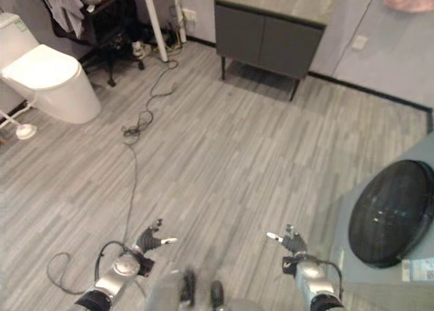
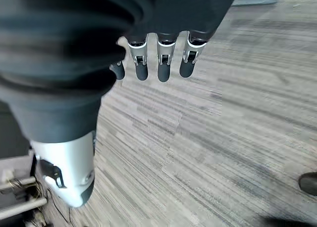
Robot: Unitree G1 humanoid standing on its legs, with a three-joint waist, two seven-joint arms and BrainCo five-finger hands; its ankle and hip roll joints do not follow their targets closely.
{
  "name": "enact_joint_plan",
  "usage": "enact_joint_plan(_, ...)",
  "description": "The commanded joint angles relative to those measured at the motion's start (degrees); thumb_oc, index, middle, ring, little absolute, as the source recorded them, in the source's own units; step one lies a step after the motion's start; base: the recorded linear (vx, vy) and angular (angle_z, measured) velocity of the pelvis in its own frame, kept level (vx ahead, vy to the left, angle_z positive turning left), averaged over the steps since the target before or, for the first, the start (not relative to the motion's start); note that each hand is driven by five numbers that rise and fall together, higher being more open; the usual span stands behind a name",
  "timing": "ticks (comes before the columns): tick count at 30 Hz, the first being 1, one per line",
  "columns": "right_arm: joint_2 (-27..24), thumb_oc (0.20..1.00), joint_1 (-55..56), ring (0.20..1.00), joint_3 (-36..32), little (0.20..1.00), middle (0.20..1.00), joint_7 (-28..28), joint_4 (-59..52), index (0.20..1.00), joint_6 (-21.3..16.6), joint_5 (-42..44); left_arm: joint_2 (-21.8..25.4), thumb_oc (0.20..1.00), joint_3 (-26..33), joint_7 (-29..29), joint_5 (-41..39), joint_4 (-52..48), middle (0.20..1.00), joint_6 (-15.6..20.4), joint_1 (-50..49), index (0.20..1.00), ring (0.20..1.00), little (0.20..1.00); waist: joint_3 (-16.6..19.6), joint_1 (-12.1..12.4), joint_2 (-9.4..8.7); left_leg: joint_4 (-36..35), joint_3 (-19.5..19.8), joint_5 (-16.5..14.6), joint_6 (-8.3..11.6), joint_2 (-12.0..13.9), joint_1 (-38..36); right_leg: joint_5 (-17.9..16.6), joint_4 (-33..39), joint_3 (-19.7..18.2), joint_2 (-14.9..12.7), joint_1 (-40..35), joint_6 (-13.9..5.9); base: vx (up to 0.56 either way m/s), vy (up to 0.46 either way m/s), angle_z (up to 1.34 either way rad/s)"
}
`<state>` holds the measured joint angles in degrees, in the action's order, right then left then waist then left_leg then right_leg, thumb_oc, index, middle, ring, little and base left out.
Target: Put brush and paste in cup on sink, flatten towel.
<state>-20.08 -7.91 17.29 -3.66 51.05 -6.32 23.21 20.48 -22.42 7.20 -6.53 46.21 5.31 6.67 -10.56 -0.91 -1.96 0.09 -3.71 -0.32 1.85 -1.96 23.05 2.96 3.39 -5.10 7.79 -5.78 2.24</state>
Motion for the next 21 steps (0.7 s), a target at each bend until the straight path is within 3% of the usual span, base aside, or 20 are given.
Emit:
enact_joint_plan(1,-2.1,1.0,3.1,1.0,-1.0,1.0,1.0,-1.1,-2.9,1.0,-1.8,-3.6,0.4,1.0,0.4,0.8,1.2,-1.7,1.0,2.0,2.4,1.0,1.0,1.0,-0.2,0.0,1.16,-5.1,4.4,10.5,1.8,1.6,-1.4,-1.7,-3.7,-3.4,-3.5,2.3,-5.14,0.54,0.168,-0.87)
enact_joint_plan(2,-1.8,1.0,2.2,1.0,-0.7,1.0,1.0,-1.0,-1.4,1.0,-1.7,-3.4,0.2,1.0,0.9,1.1,1.3,-0.3,1.0,2.0,2.5,1.0,1.0,1.0,0.2,0.2,1.58,-5.1,1.2,11.3,3.0,4.1,3.9,0.5,-4.3,-5.6,-3.8,0.3,-5.05,0.78,0.253,-0.97)
enact_joint_plan(3,-1.5,1.0,2.1,1.0,-0.6,1.0,1.0,-0.8,-1.1,1.0,-1.6,-3.5,0.4,1.0,1.2,1.2,1.4,-0.3,1.0,2.0,2.2,1.0,1.0,1.0,0.8,0.6,1.73,-5.1,-1.0,12.5,2.82,5.3,3.4,2.0,-4.8,-6.9,-3.9,-1.5,-4.97,1.15,0.461,-1.2)
enact_joint_plan(4,-0.7,1.0,2.2,1.0,-0.1,1.0,1.0,0.0,-1.4,1.0,-1.1,-3.8,1.7,1.0,2.2,1.4,1.9,-1.2,1.0,2.4,0.7,1.0,1.0,1.0,1.9,2.4,1.02,-4.2,-1.5,15.1,1.46,5.2,1.1,5.1,-6.3,-9.6,-5.8,-5.6,-5.31,0.98,0.408,-1.16)
enact_joint_plan(5,-0.4,1.0,2.3,1.0,0.2,1.0,1.0,-0.1,-1.4,1.0,-1.0,-4.1,2.0,1.0,1.9,1.6,2.1,-1.5,1.0,2.4,0.6,1.0,1.0,1.0,2.3,2.9,0.8,-3.5,-0.3,17.5,1.61,4.9,0.6,5.8,-7.3,-9.6,-6.7,-6.2,-5.23,0.74,0.323,-1.19)
enact_joint_plan(8,-0.2,1.0,2.5,1.0,0.5,1.0,1.0,0.6,-1.1,1.0,-1.1,-4.2,2.7,1.0,1.9,2.0,2.5,-1.6,1.0,2.5,0.1,1.0,1.0,1.0,3.3,3.9,0.27,-0.6,1.1,16.7,0.88,4.0,2.2,5.2,-9.8,-10.3,-7.8,-5.8,-5.84,0.5,0.25,-1.13)
enact_joint_plan(9,0.3,1.0,4.0,1.0,-0.4,1.0,1.0,1.6,-1.0,1.0,-0.8,-5.4,3.3,1.0,1.4,1.9,3.0,-2.5,1.0,2.2,-0.4,1.0,1.0,1.0,3.9,3.5,-1.86,6.0,-0.6,12.0,-1.41,0.6,-0.1,-10.4,-22.0,-9.2,-12.0,-3.5,-9.91,0.83,0.415,-1.26)
enact_joint_plan(10,0.1,1.0,4.3,1.0,-0.4,1.0,1.0,1.5,-1.1,1.0,-0.3,-6.7,3.6,1.0,1.4,1.4,3.3,-3.6,1.0,1.9,-0.7,1.0,1.0,1.0,3.4,3.1,-1.47,6.1,-0.7,10.7,-2.05,0.3,-1.9,-15.3,-27.2,-9.2,-12.3,-1.4,-9.36,0.83,0.415,-0.75)
enact_joint_plan(11,0.1,1.0,4.3,1.0,-0.4,1.0,1.0,1.5,-1.1,1.0,-0.3,-6.7,3.6,1.0,1.4,1.4,3.3,-3.7,1.0,1.9,-0.7,1.0,1.0,1.0,3.5,3.2,-1.27,6.0,-0.7,10.8,-2.01,0.5,-1.8,-15.5,-27.1,-9.3,-12.0,-1.2,-9.35,0.41,0.239,0.42)
enact_joint_plan(13,0.3,1.0,5.3,1.0,-1.6,1.0,1.0,1.5,-1.1,1.0,0.0,-6.3,5.5,1.0,1.9,0.7,4.3,-7.3,1.0,1.8,-1.5,1.0,1.0,1.0,1.7,2.3,-0.49,5.2,-0.4,8.2,-3.37,-0.4,-6.7,-20.0,-36.0,-8.1,-10.6,3.0,-9.13,0.5,0.299,0.45)
enact_joint_plan(14,0.4,1.0,5.8,1.0,-1.8,1.0,1.0,1.4,-0.8,1.0,0.2,-6.6,5.8,1.0,2.2,0.6,4.7,-8.3,1.0,1.7,-2.1,1.0,1.0,1.0,1.4,2.2,0.25,5.1,-0.3,6.9,-4.02,-0.5,-8.2,-20.3,-38.6,-7.0,-10.1,4.6,-9.12,0.74,0.43,0.04)
enact_joint_plan(15,0.6,1.0,6.6,1.0,-2.5,1.0,1.0,1.8,-0.7,1.0,-0.4,-5.9,5.9,1.0,2.6,0.5,4.8,-8.3,1.0,1.4,-2.3,1.0,1.0,1.0,0.2,0.2,0.75,2.7,1.7,4.9,-4.93,-1.6,-13.3,-14.0,-41.1,-6.6,-4.9,11.4,-9.59,0.53,0.31,0.1)
enact_joint_plan(16,0.6,1.0,6.6,1.0,-2.5,1.0,1.0,1.8,-0.7,1.0,-0.4,-5.9,5.9,1.0,2.6,0.5,4.8,-8.3,1.0,1.4,-2.3,1.0,1.0,1.0,0.3,0.2,0.83,2.6,1.7,4.9,-4.92,-1.6,-13.3,-14.1,-41.1,-6.6,-4.8,11.5,-9.6,0.52,0.317,0.49)
enact_joint_plan(17,0.9,1.0,6.6,1.0,-2.7,1.0,1.0,1.5,-0.9,1.0,-0.5,-5.5,6.0,1.0,3.1,1.0,4.8,-7.3,1.0,1.5,-2.1,1.0,1.0,1.0,-0.1,-0.3,1.31,1.0,1.9,4.5,-5.09,-1.3,-16.0,-11.3,-40.3,-3.9,-5.2,16.5,-8.73,0.59,0.27,0.92)
enact_joint_plan(18,0.8,1.0,6.3,1.0,-1.8,1.0,1.0,1.6,-1.9,1.0,-0.5,-5.3,5.0,1.0,3.2,1.4,4.2,-6.3,1.0,1.1,-1.3,1.0,1.0,1.0,-0.3,-2.0,2.0,-0.6,2.7,3.3,-4.23,-1.0,-21.4,-5.5,-32.1,0.9,-4.4,21.6,-8.19,0.77,0.296,0.74)
enact_joint_plan(19,0.8,1.0,6.4,1.0,-1.7,1.0,1.0,1.6,-1.5,1.0,-0.5,-5.0,4.9,1.0,3.1,1.4,3.9,-5.8,1.0,1.1,-1.0,1.0,1.0,1.0,-0.7,-3.0,1.67,-0.6,3.8,2.6,-4.29,-1.9,-23.1,-5.3,-28.5,0.7,-2.2,23.6,-8.64,0.85,0.203,0.45)
enact_joint_plan(21,1.1,1.0,6.7,1.0,-2.2,1.0,1.0,1.1,-1.3,1.0,-0.6,-4.0,4.0,1.0,2.8,1.2,4.0,-4.3,1.0,1.1,0.7,1.0,1.0,1.0,-0.2,-4.8,0.4,-0.8,6.2,0.2,-4.04,-4.2,-27.8,-7.7,-13.7,0.4,-2.3,25.0,-10.15,0.63,0.053,0.41)
